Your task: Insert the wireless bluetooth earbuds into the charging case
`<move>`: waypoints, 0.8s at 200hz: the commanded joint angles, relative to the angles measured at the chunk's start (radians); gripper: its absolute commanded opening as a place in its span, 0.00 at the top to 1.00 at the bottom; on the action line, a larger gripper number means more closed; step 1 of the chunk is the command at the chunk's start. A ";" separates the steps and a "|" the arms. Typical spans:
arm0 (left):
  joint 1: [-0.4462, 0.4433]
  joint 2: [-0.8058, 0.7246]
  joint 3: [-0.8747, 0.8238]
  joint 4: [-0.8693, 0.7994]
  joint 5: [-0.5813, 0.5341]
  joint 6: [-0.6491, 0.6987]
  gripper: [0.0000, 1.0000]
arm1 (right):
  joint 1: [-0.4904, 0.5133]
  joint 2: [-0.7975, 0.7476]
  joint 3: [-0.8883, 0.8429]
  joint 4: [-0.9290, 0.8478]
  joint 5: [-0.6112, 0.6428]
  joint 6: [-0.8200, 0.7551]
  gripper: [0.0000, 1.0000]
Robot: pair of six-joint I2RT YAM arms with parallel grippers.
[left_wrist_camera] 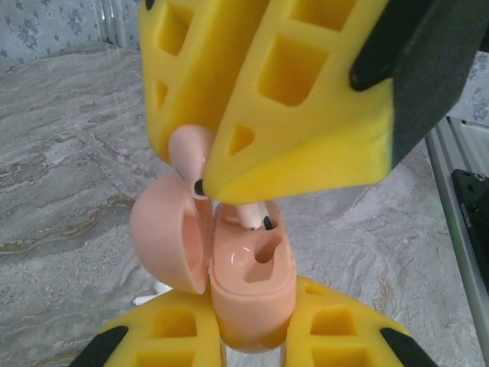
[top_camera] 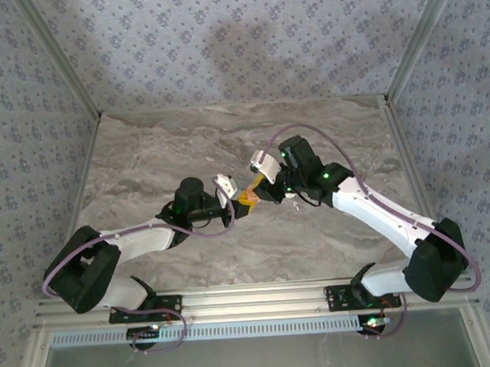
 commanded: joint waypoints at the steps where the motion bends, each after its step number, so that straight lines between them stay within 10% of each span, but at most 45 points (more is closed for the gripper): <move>1: -0.002 -0.035 0.026 0.029 0.025 0.014 0.92 | 0.013 0.008 0.032 -0.048 -0.017 -0.032 0.81; 160: -0.002 -0.076 0.018 0.066 0.023 -0.014 0.92 | 0.061 0.000 -0.002 -0.036 0.083 -0.059 0.81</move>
